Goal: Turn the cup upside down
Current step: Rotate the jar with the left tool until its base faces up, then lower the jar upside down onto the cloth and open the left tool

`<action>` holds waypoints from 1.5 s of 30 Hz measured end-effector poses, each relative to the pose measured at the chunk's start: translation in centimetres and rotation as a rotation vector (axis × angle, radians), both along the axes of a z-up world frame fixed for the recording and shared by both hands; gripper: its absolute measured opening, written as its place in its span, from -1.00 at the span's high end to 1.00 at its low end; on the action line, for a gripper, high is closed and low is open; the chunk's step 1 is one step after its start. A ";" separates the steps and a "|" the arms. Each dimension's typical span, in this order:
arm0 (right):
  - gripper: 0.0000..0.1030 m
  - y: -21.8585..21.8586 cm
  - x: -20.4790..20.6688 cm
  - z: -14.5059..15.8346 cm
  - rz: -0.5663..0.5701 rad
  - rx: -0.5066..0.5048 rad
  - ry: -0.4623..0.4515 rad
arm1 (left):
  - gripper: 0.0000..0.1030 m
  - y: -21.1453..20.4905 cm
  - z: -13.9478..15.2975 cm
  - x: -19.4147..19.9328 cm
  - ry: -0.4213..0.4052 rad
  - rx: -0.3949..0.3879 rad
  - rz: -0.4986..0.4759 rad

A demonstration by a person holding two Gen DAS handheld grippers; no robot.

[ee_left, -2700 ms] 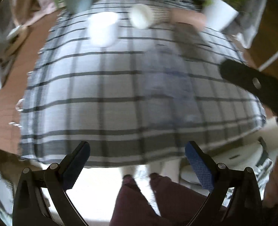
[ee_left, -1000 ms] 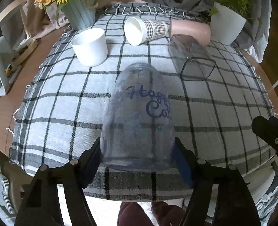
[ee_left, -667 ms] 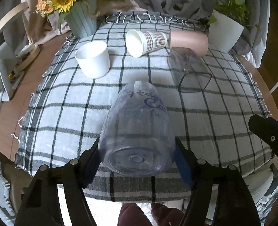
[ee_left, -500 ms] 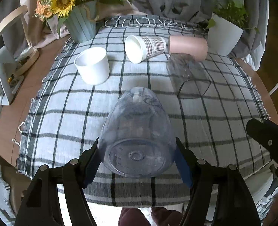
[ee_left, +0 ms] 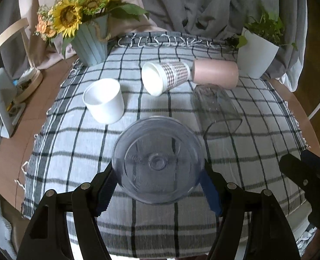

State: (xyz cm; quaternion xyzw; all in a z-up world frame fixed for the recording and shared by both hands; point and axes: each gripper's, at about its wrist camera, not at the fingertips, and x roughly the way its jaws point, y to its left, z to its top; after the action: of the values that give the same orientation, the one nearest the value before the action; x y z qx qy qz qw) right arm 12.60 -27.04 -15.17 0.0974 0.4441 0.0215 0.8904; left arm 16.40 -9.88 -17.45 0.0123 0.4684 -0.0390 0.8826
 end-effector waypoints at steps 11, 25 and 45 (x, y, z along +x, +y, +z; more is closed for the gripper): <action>-0.58 -0.3 0.7 0.4 -0.032 0.003 -0.014 | -0.37 -0.1 0.2 2.1 -0.028 -0.003 -0.008; -0.58 -0.5 1.8 0.6 -0.077 0.007 -0.021 | -0.37 0.2 0.1 4.2 -0.014 -0.028 -0.010; -0.67 -0.6 1.9 0.5 -0.098 0.040 0.007 | -0.73 1.1 0.4 4.5 -0.008 -0.061 0.016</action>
State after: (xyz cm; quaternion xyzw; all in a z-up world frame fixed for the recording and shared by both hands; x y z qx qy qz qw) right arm 14.54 -27.60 -14.68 0.1369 0.4414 -0.0134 0.8867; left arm 20.94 -8.81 -17.07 -0.0181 0.4633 -0.0460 0.8848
